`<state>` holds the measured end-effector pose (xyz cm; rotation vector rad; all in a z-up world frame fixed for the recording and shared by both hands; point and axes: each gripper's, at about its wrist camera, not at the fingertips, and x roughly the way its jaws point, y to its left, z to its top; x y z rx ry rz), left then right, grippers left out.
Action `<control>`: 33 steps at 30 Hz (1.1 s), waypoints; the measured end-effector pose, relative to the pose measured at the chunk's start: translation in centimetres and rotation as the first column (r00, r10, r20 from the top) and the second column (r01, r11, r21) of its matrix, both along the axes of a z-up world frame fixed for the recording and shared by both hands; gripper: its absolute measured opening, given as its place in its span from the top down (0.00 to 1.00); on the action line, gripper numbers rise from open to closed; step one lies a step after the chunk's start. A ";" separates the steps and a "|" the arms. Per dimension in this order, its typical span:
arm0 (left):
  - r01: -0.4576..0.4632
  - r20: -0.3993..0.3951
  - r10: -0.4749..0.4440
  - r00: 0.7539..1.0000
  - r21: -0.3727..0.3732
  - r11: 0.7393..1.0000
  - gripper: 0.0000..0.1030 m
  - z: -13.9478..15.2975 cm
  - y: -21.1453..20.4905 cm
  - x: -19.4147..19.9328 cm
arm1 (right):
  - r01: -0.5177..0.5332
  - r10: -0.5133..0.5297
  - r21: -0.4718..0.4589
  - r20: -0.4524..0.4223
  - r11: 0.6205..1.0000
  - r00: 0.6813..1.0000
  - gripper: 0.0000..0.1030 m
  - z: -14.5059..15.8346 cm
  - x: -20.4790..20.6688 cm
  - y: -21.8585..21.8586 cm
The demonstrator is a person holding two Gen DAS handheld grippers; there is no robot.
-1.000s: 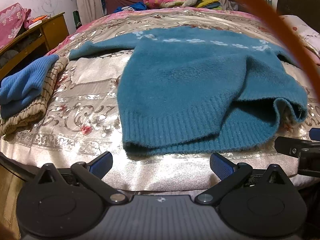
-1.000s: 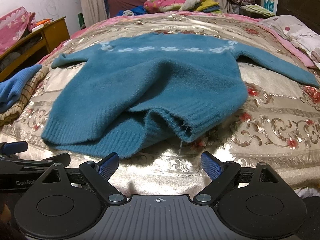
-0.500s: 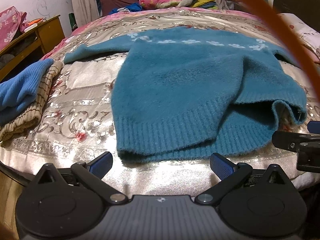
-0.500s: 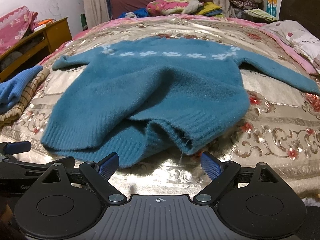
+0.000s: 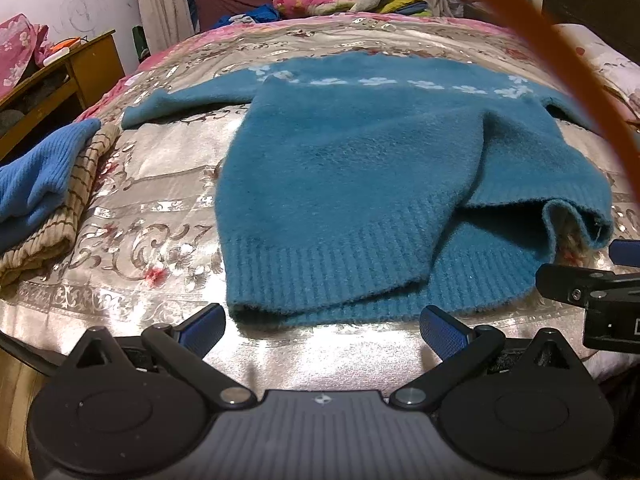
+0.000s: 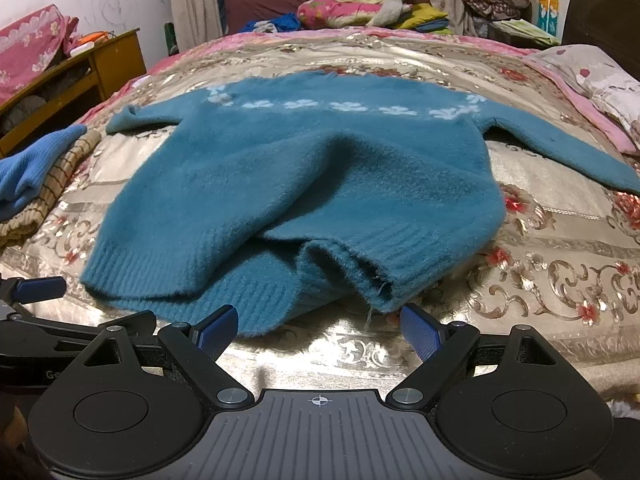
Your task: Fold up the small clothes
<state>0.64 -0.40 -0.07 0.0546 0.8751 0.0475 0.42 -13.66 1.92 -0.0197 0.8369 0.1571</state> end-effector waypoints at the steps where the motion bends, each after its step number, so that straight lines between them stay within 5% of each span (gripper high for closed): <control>1: 0.001 -0.001 -0.001 1.000 0.000 1.000 0.00 0.0 0.0 0.0 | 0.000 0.000 -0.001 0.000 1.000 1.000 0.14 0.0 0.0 0.0; 33: 0.030 -0.026 -0.030 0.999 -0.013 0.999 0.00 -0.9 0.1 1.5 | 0.003 -0.003 -0.011 0.001 1.000 1.000 0.15 0.3 1.0 -0.3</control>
